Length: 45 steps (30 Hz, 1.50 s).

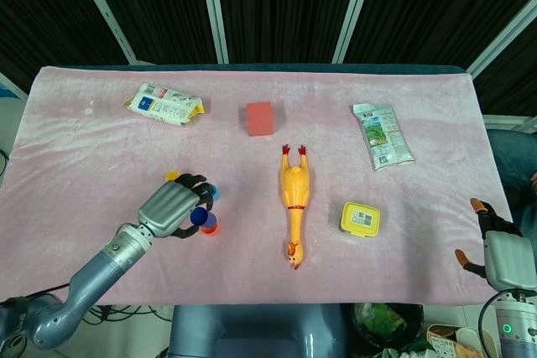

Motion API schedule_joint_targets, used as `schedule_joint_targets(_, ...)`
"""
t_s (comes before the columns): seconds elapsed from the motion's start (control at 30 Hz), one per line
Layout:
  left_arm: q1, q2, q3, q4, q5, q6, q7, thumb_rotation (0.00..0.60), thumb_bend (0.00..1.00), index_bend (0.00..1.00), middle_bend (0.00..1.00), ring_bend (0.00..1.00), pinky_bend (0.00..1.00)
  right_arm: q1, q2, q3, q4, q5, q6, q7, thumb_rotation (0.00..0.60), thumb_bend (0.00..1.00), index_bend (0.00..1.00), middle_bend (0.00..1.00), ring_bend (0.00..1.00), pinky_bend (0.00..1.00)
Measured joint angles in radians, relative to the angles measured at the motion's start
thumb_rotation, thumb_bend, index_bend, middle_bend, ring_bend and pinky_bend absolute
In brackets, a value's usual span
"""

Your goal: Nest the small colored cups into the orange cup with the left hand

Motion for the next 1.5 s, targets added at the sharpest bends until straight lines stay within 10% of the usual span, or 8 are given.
schedule_joint_targets(0.5, -0.129, -0.081, 0.034, 0.069, -0.258, -0.013, 0.173, 0.6, 0.27, 0.45, 0.25, 0.14, 0.15, -0.001, 0.0, 0.0, 0.0, 0.0, 0.002, 0.001, 0.6, 0.15, 0.12, 0.12, 0.25, 0.26)
schedule_joint_targets(1.5, -0.201, -0.157, 0.119, 0.158, -0.309, -0.024, 0.172, 0.6, 0.26, 0.35, 0.24, 0.13, 0.13, 0.0, 0.001, 0.003, -0.002, 0.01, -0.002, 0.002, 0.6, 0.16, 0.12, 0.12, 0.25, 0.26)
